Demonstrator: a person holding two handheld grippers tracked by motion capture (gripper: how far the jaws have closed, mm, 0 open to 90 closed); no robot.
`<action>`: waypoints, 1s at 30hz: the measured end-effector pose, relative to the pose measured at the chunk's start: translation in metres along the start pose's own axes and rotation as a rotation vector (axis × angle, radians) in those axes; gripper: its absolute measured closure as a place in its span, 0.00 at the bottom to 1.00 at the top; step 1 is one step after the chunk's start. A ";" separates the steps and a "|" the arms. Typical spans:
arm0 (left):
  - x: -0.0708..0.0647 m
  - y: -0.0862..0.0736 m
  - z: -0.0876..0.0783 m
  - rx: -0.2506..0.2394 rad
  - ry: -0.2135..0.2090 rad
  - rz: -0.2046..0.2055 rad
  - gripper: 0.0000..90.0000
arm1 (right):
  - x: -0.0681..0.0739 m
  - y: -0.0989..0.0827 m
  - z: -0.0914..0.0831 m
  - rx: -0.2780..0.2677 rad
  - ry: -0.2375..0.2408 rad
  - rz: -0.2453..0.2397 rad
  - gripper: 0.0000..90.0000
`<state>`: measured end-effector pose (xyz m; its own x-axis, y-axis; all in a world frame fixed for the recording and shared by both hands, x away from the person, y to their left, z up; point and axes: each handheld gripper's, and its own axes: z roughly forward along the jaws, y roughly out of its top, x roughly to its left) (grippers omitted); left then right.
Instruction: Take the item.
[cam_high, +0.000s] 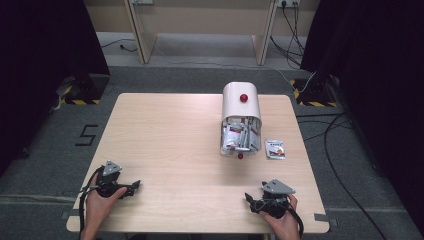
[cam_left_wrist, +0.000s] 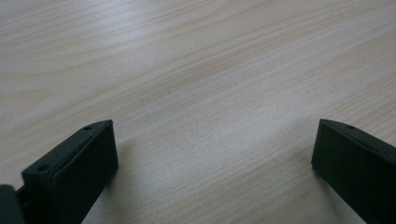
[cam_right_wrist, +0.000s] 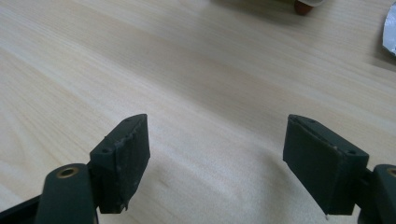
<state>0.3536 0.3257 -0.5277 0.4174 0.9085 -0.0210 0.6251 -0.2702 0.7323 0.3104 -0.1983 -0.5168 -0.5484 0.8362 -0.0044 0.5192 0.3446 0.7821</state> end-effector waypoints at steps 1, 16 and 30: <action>0.000 0.000 0.000 0.000 0.000 0.000 0.00 | 0.000 0.000 0.000 0.000 0.000 0.000 0.26; 0.000 0.000 0.000 0.000 0.001 -0.002 0.00 | 0.007 -0.010 -0.010 -0.003 0.004 -0.004 0.23; 0.000 0.000 0.000 0.000 0.002 -0.002 0.00 | 0.015 -0.018 -0.014 -0.005 -0.006 -0.033 0.21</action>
<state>0.3531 0.3257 -0.5277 0.4149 0.9096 -0.0215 0.6260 -0.2683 0.7322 0.2837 -0.1984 -0.5218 -0.5611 0.8271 -0.0339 0.4979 0.3699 0.7844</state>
